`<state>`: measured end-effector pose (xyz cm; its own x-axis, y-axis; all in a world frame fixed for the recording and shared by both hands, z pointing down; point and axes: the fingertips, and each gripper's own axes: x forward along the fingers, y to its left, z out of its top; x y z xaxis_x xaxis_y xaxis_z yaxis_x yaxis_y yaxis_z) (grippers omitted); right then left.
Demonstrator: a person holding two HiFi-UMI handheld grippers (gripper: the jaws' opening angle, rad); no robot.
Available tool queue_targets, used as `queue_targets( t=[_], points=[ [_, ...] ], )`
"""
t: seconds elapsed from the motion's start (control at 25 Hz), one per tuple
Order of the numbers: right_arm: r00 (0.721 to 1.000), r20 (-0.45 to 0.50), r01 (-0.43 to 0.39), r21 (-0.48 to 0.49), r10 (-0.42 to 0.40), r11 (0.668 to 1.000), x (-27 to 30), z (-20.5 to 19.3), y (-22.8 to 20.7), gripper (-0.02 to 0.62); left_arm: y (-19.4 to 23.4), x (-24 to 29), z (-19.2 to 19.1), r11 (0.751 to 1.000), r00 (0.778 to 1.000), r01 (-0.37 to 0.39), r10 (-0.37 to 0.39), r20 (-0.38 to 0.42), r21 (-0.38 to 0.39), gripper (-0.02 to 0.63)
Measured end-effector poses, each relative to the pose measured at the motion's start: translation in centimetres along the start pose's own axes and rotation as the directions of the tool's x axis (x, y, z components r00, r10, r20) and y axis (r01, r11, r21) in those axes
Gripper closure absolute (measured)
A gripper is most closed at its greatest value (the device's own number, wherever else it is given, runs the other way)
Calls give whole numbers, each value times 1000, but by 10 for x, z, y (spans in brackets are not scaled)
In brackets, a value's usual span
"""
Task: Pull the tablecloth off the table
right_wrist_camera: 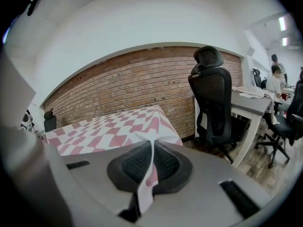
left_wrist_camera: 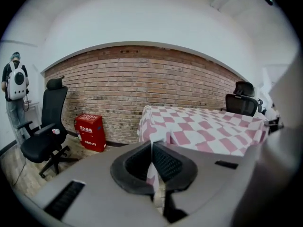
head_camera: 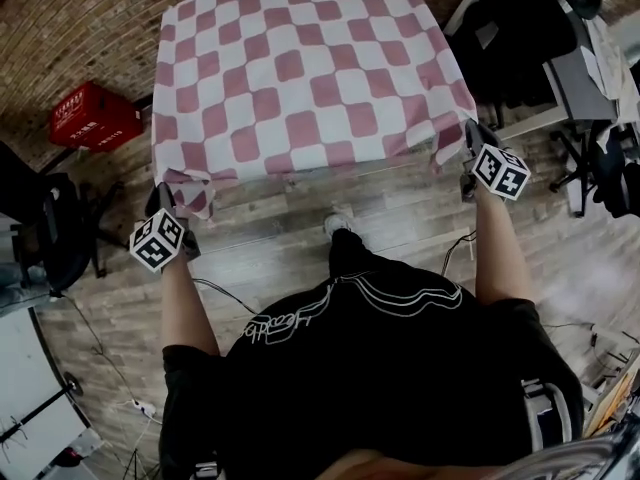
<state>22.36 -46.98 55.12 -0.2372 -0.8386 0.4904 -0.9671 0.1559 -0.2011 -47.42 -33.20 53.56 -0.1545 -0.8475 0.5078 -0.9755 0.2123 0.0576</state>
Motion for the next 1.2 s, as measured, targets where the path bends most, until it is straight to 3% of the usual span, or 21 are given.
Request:
queue_targets(
  t=[0.24, 0.52, 0.92, 1.2],
  points=[
    [996, 79, -34, 52, 30, 998, -21, 25, 25, 597, -37, -22, 35, 996, 993, 82, -84, 80, 27, 601],
    [990, 123, -67, 17, 64, 998, -49, 40, 60, 597, -67, -49, 54, 988, 980, 143, -149, 132, 48, 601],
    [983, 152, -106, 42, 98, 994, -83, 43, 89, 597, -106, -78, 75, 969, 953, 249, -245, 176, 1, 601],
    [984, 143, -96, -76, 106, 992, -101, 37, 105, 597, -129, -100, 76, 959, 941, 283, -276, 195, -11, 601]
  ],
)
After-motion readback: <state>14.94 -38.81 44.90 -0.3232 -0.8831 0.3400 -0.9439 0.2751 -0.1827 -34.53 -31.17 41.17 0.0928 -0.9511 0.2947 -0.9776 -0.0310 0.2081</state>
